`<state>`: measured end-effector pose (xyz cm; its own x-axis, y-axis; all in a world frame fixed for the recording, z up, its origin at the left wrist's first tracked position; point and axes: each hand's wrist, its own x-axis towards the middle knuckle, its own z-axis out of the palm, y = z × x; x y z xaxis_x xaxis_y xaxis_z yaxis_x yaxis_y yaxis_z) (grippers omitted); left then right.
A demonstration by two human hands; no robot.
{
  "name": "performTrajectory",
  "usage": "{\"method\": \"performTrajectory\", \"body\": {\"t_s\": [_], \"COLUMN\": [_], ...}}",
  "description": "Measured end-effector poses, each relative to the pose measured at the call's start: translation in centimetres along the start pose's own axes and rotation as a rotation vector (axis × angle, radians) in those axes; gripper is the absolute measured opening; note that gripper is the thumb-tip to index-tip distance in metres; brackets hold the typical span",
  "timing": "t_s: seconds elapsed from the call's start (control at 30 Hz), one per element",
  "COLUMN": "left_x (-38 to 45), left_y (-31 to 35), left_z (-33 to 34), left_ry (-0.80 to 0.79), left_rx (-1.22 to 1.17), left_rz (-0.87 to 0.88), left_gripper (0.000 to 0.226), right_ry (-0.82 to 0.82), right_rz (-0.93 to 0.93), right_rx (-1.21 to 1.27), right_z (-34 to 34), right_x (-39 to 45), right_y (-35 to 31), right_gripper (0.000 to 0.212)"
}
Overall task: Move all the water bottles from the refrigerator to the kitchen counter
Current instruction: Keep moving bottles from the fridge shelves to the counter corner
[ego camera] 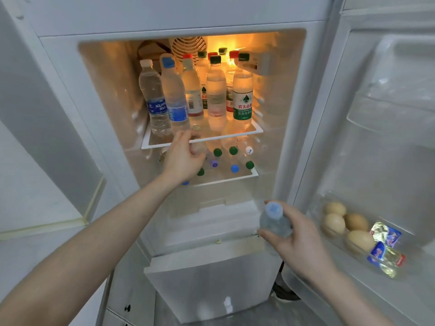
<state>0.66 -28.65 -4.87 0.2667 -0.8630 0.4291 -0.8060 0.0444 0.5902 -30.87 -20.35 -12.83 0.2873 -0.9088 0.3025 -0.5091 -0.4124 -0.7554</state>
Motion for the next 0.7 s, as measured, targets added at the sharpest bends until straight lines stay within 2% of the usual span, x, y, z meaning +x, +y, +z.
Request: {"method": "performTrajectory", "body": {"t_s": [0.13,0.2,0.27,0.4,0.6,0.7], "left_x": [4.1,6.4,8.5,12.0,14.2,14.4], "left_y": [1.3,1.2,1.1,0.9,0.1,0.0], "left_z": [-2.8,-4.0,-4.8,-5.6,-5.8,-6.3], "left_ry": [0.237,0.281,0.261,0.248,0.245,0.213], "left_rx": [0.011,0.050,0.096,0.097,0.153,0.191], "left_rz": [0.029,0.015,-0.049,-0.136,-0.130,-0.161], "left_gripper": [0.061,0.073,0.082,0.087,0.085,0.074], "right_ry": [-0.011,-0.023,-0.016,-0.007,0.002,-0.002], "right_rz": [0.020,0.003,-0.009,-0.030,-0.026,-0.028], "right_rx": [0.102,0.125,0.129,0.129,0.081,0.080], "right_z": [-0.4,-0.5,-0.5,-0.5,0.0,-0.1], "right_x": [3.0,4.2,5.2,6.5,6.8,6.5], "right_y": [-3.3,-4.6,-5.5,-6.6,-6.5,-6.3], "right_gripper": [0.046,0.045,0.047,0.050,0.054,0.052]}}
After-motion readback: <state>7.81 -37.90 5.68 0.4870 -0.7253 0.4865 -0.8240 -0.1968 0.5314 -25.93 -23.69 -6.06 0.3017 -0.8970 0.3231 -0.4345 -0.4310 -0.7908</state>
